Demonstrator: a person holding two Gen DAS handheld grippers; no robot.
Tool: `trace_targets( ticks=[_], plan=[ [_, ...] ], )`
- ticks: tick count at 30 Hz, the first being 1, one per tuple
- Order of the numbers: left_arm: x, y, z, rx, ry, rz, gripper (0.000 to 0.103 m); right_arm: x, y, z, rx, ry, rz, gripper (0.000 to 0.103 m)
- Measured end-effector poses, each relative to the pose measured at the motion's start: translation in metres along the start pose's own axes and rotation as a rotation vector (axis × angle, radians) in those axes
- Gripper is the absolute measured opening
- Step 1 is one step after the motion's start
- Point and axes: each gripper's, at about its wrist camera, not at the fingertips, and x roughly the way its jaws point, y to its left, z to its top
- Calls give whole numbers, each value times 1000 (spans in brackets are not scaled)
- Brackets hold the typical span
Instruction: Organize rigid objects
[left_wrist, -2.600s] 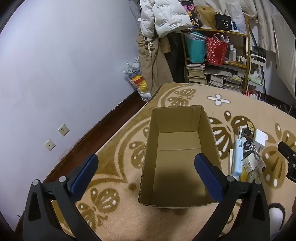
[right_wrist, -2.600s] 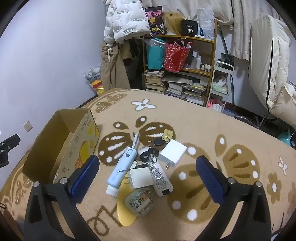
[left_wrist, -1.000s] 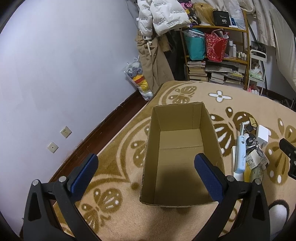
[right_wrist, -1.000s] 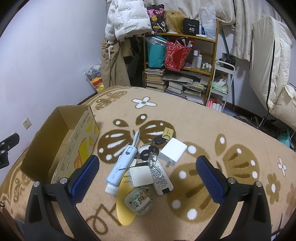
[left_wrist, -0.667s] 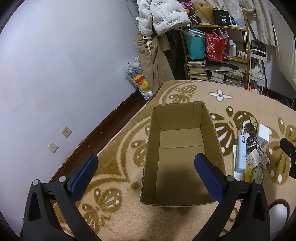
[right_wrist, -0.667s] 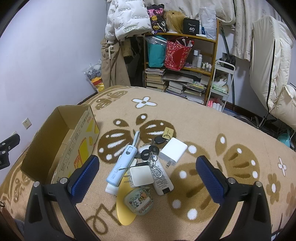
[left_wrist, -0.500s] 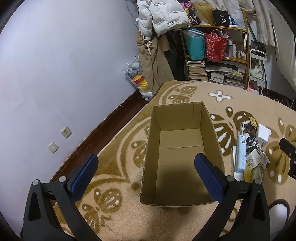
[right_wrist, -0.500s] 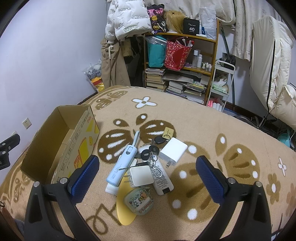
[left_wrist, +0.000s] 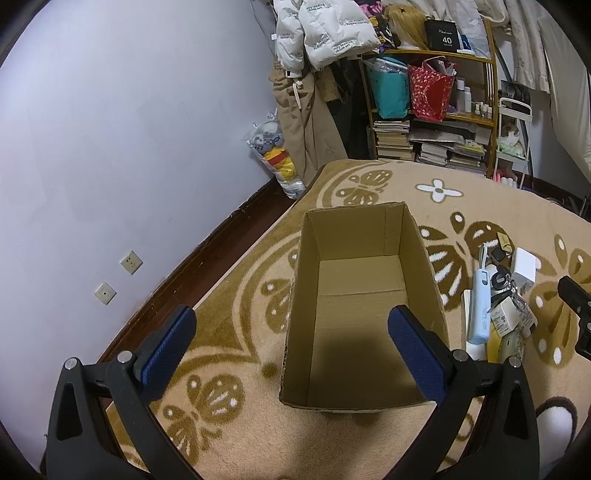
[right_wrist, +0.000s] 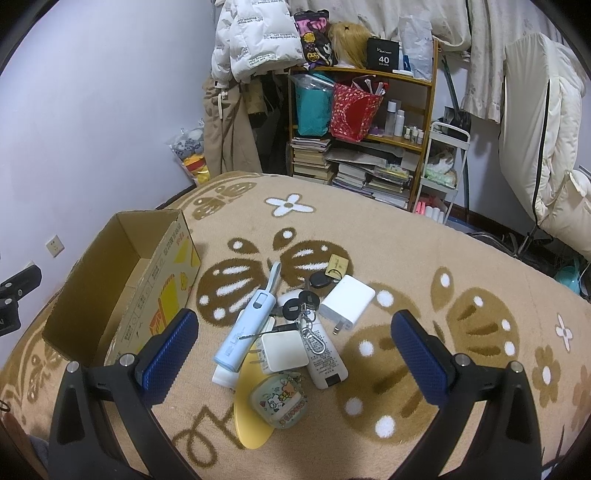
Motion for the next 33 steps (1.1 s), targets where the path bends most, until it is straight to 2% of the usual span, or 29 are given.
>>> trace_targets(
  ticks=[14, 33],
  plan=[
    [7, 2, 0, 15, 22, 0, 103, 1, 1, -1, 1, 5, -1, 103],
    [74, 5, -2, 48, 181, 56, 103, 50, 2, -3, -8, 109, 4, 103]
  ],
)
